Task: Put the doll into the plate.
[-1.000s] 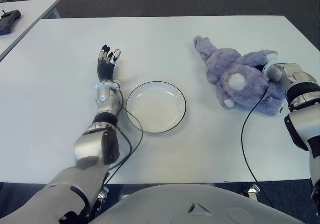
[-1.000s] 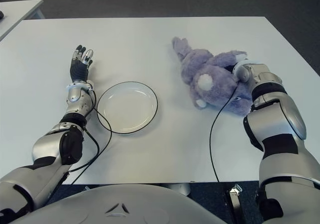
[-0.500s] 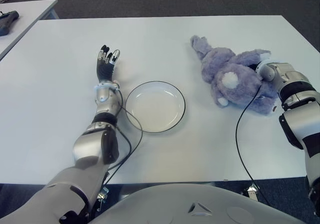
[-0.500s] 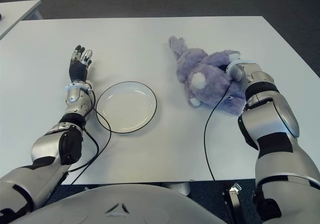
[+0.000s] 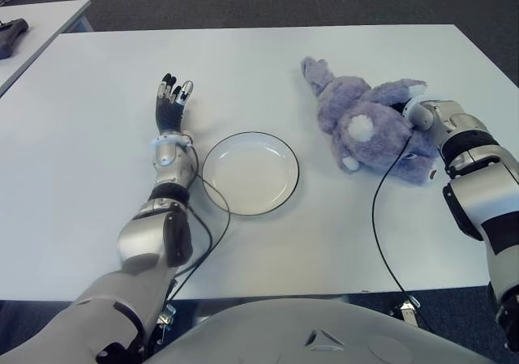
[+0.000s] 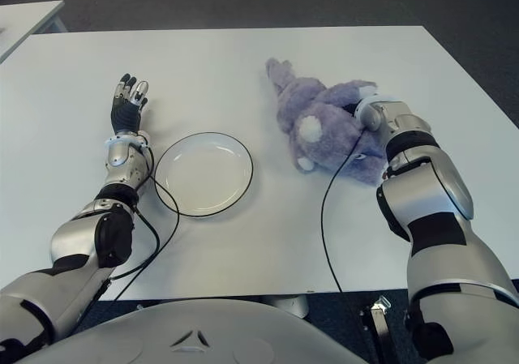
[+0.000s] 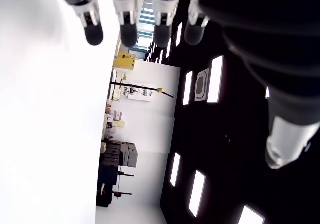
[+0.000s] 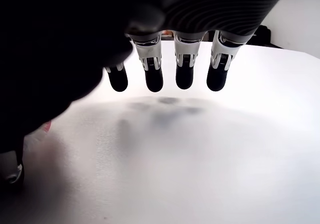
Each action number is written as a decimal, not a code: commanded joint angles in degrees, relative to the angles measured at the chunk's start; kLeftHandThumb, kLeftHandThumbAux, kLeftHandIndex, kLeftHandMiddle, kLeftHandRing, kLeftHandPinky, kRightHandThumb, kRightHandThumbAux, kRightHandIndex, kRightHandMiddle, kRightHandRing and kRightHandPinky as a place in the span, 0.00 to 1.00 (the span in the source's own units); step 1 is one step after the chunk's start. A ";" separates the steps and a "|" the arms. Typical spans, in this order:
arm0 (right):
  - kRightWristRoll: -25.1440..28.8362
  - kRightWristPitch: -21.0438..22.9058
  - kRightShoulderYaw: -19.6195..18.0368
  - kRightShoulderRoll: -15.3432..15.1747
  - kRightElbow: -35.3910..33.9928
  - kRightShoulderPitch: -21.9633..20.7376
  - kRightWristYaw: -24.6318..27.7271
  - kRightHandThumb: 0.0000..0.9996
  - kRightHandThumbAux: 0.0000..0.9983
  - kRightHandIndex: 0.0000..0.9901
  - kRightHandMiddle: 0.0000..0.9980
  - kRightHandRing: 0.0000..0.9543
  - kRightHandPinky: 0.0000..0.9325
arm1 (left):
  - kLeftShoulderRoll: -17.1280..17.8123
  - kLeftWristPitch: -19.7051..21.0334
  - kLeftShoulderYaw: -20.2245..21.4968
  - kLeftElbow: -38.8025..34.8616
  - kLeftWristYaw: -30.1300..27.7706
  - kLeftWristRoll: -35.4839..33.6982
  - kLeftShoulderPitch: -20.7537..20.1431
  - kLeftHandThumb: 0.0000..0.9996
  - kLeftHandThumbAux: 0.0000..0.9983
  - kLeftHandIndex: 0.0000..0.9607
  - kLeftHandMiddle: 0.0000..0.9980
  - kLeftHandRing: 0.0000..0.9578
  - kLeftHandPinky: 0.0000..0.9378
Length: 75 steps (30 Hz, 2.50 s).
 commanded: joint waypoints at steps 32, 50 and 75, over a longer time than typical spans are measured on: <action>-0.60 -3.10 1.60 12.72 -1.03 3.94 0.91 0.09 0.44 0.00 0.00 0.00 0.03 | -5.22 4.08 0.72 8.80 -0.48 -1.03 12.96 0.00 0.59 0.02 0.07 0.04 0.01; -0.38 -3.94 1.51 14.52 -1.16 4.45 0.73 0.10 0.44 0.00 0.00 0.00 0.03 | -5.15 4.47 -0.14 8.86 0.83 -0.16 12.92 0.00 0.60 0.01 0.06 0.04 0.00; -0.19 -3.98 1.19 15.01 -0.87 4.66 1.07 0.10 0.42 0.00 0.00 0.00 0.03 | -5.50 5.12 0.96 8.87 0.36 -1.31 12.60 0.00 0.60 0.01 0.07 0.04 0.01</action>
